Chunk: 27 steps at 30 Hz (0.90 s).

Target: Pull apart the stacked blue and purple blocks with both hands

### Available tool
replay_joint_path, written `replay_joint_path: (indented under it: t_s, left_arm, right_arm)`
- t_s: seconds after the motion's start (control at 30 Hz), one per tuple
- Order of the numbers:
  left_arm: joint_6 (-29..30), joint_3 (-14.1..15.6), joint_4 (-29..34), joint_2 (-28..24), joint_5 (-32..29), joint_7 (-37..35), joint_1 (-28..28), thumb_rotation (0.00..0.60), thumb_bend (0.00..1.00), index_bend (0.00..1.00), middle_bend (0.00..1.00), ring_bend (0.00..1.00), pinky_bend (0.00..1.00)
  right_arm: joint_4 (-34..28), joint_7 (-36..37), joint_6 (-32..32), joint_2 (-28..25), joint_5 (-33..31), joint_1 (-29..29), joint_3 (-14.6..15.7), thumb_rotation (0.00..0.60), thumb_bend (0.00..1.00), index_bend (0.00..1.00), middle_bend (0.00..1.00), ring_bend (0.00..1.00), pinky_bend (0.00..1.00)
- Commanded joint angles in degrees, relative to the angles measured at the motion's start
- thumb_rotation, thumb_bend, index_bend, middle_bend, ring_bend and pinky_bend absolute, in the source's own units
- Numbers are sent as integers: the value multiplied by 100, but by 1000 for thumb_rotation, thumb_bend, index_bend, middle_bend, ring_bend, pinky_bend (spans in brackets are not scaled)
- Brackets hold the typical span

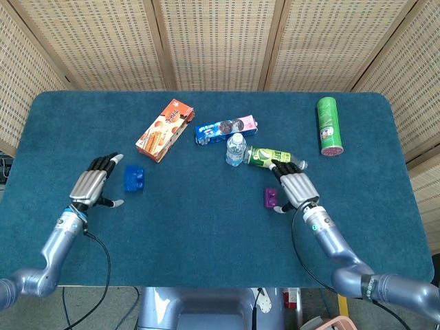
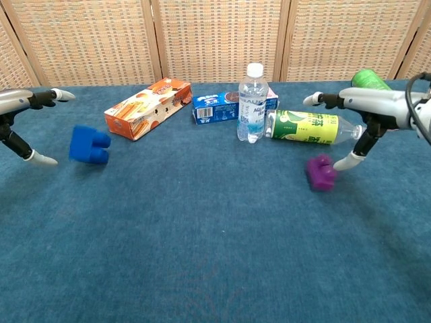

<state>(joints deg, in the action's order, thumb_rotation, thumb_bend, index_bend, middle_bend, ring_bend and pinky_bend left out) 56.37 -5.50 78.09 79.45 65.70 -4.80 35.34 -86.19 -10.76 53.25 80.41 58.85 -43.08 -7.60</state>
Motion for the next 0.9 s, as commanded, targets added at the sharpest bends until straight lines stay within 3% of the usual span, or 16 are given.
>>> replay_joint_path:
  t_s: [0.03,0.13,0.23,0.3,0.43,0.67,0.9]
  left_arm:
    - [-15,-58,238,-275,110,-280,-137,600,0,0,0,0,0]
    - [253,-96,552,-546,191,-405,-317,600,0,0,0,0,0]
    - [1146,-5,1220,-1040,530,-427,-844,600,0,0,0,0,0]
    - [1823,180,1606,-1335,722,-47,-1281,600,0,0,0,0,0]
    - [2641,322,2065,-1514,680,345,-1889,600,0,0,0,0,0]
    - [3127,543,2073,-1519,859,647,-2385,600,0,0,0,0,0]
    - [3314,576,2030,-1496,1023,740,-2642,600,0,0,0,0,0]
  right_arm:
    - [-258,269,400,-175,428,246,-2,600,0,0,0,0,0]
    - [-465,518,670,-364,766,465,74,600,0,0,0,0,0]
    - [-621,934,1330,-779,1533,920,316,600,0,0,0,0,0]
    - [-383,1196,1990,-966,2140,1298,520,600,0,0,0,0,0]
    - [56,1469,3052,-1044,2813,1937,807,600,0,0,0,0,0]
    - [298,1127,3795,-1028,3193,2547,1028,600,0,0,0,0,0]
    - [193,508,4199,-989,3140,2998,967,600,0,0,0,0,0]
